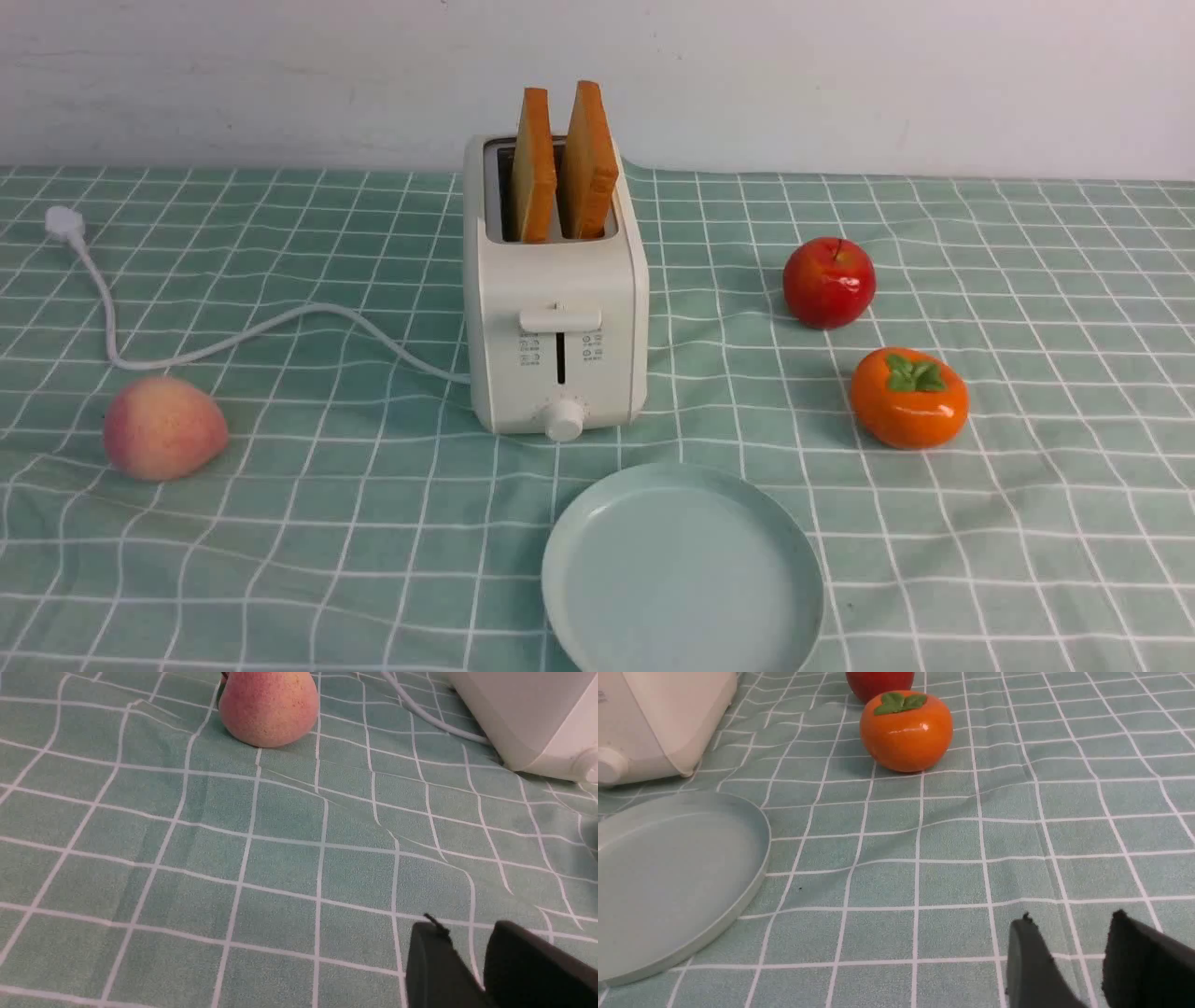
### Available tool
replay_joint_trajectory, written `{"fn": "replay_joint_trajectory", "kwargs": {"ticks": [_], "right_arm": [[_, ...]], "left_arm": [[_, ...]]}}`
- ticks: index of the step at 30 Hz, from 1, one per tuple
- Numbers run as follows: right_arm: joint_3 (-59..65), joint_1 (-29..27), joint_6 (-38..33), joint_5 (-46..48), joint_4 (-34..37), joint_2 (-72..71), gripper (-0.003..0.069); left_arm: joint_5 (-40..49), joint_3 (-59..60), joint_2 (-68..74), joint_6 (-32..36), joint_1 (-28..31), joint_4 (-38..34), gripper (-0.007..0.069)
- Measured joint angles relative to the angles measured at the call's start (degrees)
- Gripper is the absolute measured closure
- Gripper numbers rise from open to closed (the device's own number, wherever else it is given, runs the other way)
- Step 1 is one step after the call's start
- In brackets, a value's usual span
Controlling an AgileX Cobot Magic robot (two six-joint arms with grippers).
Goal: Take toasted bread from bread machine on blue coffee table place on plate.
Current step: 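Grasp the toast slice in the toaster and pull it up out of the slot with the right gripper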
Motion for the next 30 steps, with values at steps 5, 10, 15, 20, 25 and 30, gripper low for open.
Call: {"fn": "replay_joint_trajectory", "kwargs": {"ticks": [5,10,15,20,25,30], "right_arm": [[0.0,0.0,0.0,0.0,0.0,0.0,0.0419],[0.0,0.0,0.0,0.0,0.0,0.0,0.0419],[0.0,0.0,0.0,-0.05,0.0,0.0,0.0419],[0.0,0.0,0.0,-0.3,-0.05,0.0,0.0419],[0.57,0.0,-0.05,-6.3,-0.18,0.0,0.0419],[0.56,0.0,-0.05,-20.73,-0.23,0.0,0.0419]], "left_arm": [[-0.07,0.0,0.0,0.0,0.0,0.51,0.0452],[-2.37,0.0,0.0,0.02,0.0,3.04,0.045],[-4.2,0.0,0.0,0.07,0.0,5.82,0.0445],[-6.18,0.0,0.0,0.12,0.0,7.89,0.0442],[-13.65,0.0,0.0,0.17,0.0,9.36,0.0439],[-23.02,0.0,0.0,0.12,0.0,9.44,0.0432]]}}
